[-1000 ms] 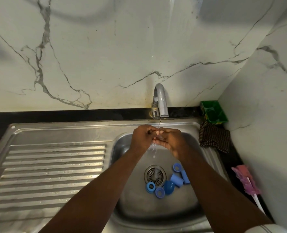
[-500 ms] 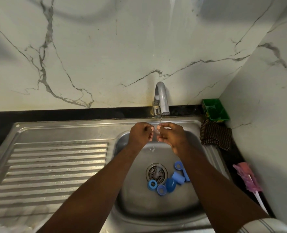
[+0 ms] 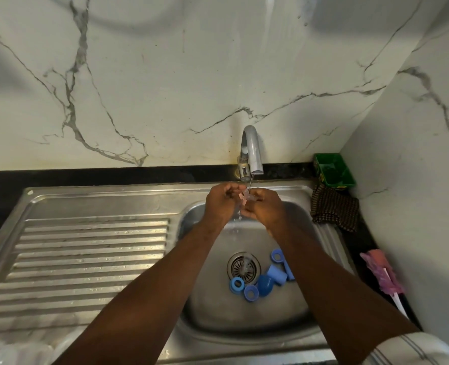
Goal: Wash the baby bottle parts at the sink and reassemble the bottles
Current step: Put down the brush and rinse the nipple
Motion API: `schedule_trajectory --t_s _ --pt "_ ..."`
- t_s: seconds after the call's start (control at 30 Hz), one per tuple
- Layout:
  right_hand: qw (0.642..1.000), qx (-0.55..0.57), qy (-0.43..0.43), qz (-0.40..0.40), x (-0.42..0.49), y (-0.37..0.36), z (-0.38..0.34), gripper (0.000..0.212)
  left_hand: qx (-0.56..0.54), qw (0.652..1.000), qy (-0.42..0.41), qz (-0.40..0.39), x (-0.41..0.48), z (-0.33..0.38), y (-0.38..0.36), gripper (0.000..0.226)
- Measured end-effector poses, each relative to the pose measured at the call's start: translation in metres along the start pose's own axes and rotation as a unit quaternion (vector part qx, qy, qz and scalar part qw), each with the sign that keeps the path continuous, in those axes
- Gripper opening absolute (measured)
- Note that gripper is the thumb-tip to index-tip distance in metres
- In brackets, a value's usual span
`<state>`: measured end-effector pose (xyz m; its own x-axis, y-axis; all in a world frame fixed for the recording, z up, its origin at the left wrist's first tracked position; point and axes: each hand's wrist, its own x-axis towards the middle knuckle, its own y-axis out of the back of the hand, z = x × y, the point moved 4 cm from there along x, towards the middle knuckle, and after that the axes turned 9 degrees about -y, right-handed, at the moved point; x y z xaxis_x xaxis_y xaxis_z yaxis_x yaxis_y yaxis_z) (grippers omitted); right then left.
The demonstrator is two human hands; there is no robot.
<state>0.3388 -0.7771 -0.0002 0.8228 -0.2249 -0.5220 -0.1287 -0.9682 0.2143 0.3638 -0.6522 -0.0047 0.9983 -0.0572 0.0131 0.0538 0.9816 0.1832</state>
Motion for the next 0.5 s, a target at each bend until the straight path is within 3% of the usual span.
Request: schedule_trajectory --t_s 0.13,0.27,0.37,0.5 --pt "0.996 -0.038 0.035 0.068 -0.002 0.007 0.0 0.006 -0.044 0.993 0.108 0.01 0.0 -0.004 -0.009 0.013" --pt "0.996 -0.012 0.038 0.081 0.001 0.017 0.003 0.017 -0.175 0.944 0.277 -0.037 -0.01 -0.004 -0.017 0.014" --pt "0.998 -0.014 0.023 0.064 -0.001 0.019 0.005 0.015 -0.206 0.937 0.281 -0.029 -0.011 -0.004 -0.018 0.016" --pt "0.996 -0.059 0.042 0.054 0.0 0.017 0.0 0.014 -0.155 0.966 0.207 0.003 -0.004 -0.006 -0.014 0.012"
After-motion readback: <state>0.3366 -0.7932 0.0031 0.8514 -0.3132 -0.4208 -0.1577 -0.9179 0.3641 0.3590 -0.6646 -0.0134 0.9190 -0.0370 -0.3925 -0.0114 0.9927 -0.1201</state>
